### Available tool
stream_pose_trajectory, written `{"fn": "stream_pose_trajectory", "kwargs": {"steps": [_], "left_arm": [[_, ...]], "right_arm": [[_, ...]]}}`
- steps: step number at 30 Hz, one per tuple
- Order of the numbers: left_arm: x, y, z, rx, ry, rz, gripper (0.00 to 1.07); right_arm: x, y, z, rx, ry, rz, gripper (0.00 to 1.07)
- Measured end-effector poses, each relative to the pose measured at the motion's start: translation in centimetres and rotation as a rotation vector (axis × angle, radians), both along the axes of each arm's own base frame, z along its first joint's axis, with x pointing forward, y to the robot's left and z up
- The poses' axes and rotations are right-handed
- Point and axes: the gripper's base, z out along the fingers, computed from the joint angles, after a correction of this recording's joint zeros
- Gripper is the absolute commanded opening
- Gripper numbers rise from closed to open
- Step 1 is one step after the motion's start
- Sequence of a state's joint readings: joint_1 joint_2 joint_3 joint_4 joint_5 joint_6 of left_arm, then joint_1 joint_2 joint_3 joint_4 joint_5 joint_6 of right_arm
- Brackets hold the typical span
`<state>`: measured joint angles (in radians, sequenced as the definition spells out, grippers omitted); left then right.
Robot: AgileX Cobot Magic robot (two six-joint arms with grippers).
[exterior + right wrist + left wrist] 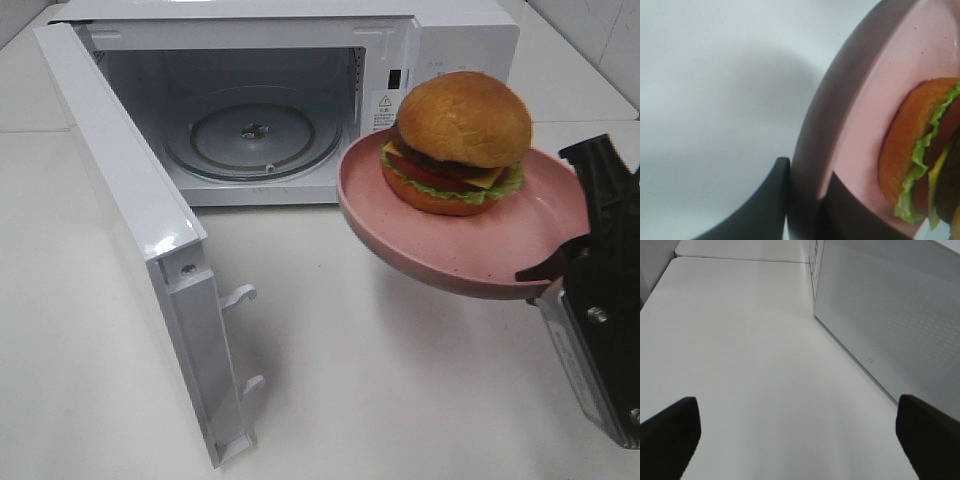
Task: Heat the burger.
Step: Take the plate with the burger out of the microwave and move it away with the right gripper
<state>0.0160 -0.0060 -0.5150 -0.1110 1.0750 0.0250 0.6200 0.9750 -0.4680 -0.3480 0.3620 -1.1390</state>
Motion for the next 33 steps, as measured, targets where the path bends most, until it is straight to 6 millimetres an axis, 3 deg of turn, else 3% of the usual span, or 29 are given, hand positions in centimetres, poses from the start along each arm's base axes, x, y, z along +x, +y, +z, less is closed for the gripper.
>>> {"fn": "stream_pose_trajectory", "kwargs": {"steps": [7, 14, 33], "left_arm": [[0.0, 0.0, 0.0, 0.0, 0.0, 0.0, 0.98], [0.0, 0.0, 0.0, 0.0, 0.0, 0.0, 0.98], [0.0, 0.0, 0.0, 0.0, 0.0, 0.0, 0.98]], "right_arm": [[-2.1, -2.5, 1.7, 0.028, -0.009, -0.161, 0.04], [-2.9, -4.0, 1.7, -0.003, 0.038, -0.307, 0.05], [-2.7, -5.1, 1.8, 0.113, 0.021, -0.618, 0.06]]}}
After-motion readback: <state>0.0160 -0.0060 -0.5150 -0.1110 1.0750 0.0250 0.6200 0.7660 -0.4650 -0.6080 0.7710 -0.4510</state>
